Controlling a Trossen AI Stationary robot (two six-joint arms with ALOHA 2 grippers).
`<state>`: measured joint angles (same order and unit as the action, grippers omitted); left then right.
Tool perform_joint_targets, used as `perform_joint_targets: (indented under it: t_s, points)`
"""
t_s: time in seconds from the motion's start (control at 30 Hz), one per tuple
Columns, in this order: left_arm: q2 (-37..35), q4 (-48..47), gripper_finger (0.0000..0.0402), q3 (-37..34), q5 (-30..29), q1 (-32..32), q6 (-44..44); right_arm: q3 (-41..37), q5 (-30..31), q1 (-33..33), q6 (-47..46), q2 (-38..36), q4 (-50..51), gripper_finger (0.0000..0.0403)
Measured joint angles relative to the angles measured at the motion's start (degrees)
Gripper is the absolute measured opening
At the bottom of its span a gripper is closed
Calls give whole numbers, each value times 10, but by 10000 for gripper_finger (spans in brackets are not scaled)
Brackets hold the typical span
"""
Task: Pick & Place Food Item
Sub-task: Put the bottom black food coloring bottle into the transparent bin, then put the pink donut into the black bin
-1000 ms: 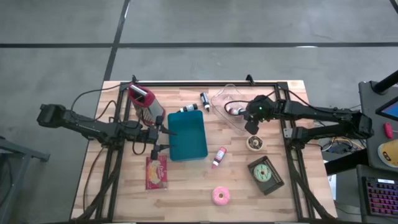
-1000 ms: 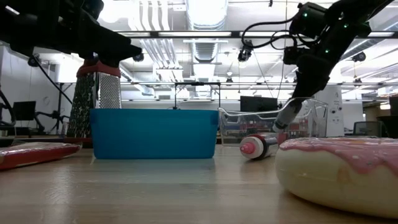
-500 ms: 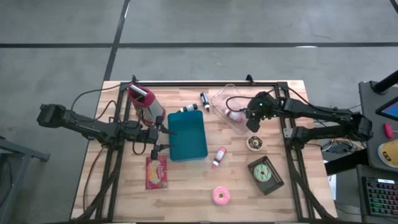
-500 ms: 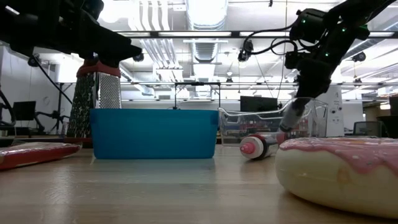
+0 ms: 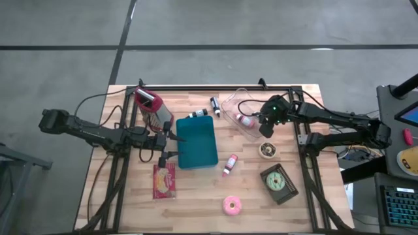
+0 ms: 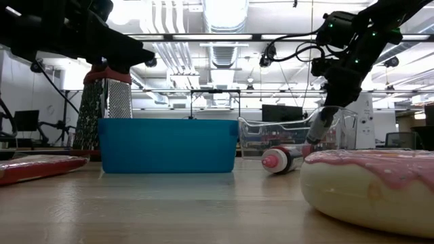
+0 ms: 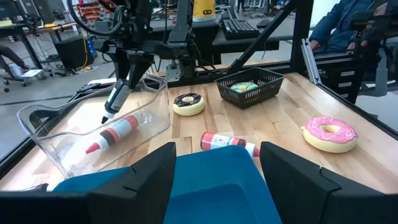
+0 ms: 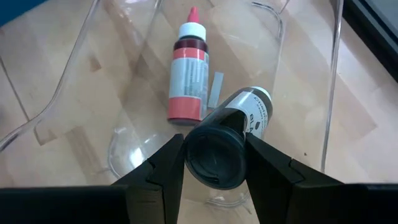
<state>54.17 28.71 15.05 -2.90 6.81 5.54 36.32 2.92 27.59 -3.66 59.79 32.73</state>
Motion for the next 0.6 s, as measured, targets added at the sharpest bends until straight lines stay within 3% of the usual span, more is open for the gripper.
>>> perform_joint_targets:
  t_s: [0.3,0.6]
  points:
    - [0,0,239,0,0,0,0,0,0,0,7,0,15,200]
    - [0,0,239,0,0,0,3,0,13,0,9,0,9,224]
